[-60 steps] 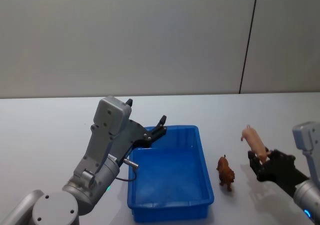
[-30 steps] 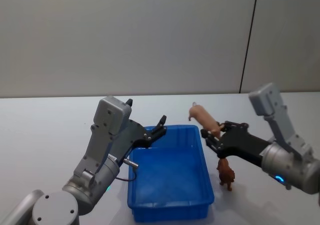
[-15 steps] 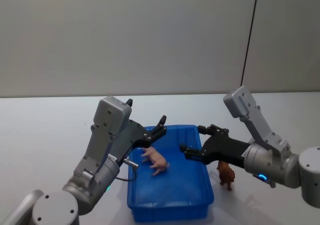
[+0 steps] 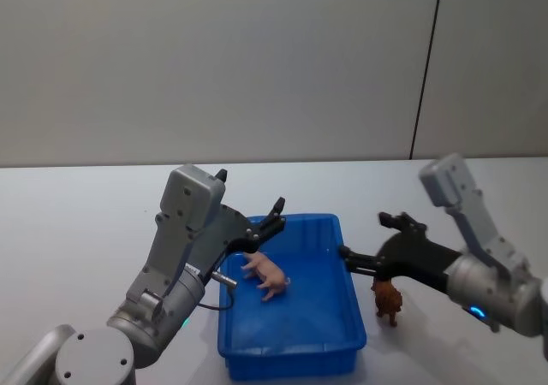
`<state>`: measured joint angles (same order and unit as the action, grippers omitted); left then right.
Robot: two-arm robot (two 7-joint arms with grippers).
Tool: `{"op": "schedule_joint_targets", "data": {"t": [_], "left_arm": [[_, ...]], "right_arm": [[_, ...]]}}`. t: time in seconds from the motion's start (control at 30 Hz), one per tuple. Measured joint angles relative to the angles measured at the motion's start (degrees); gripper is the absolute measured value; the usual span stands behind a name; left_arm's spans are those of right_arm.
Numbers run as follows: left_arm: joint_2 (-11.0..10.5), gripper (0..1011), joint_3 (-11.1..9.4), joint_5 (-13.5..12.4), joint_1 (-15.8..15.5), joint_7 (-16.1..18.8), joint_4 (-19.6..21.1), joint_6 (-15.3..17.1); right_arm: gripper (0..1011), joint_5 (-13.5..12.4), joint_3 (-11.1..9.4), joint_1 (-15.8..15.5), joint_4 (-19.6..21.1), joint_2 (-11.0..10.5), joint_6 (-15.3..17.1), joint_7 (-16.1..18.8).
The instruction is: Pick up the two dolls from the table and place them into the box.
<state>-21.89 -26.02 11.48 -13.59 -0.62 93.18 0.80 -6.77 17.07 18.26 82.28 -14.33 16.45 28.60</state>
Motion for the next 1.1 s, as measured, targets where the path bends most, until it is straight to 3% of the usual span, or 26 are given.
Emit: {"op": "schedule_joint_targets", "data": {"t": [0.57, 1.1], "left_arm": [[0.0, 1001, 0.0, 0.0, 0.0, 0.0, 0.0, 0.0], [0.0, 1002, 0.0, 0.0, 0.0, 0.0, 0.0, 0.0]], "right_arm": [[1001, -7.94, -2.66, -8.4, 4.3, -4.69, -0.58, -6.5], [1001, -10.5, -2.19, -10.13, 2.41, -4.73, -0.99, -6.26]]}}
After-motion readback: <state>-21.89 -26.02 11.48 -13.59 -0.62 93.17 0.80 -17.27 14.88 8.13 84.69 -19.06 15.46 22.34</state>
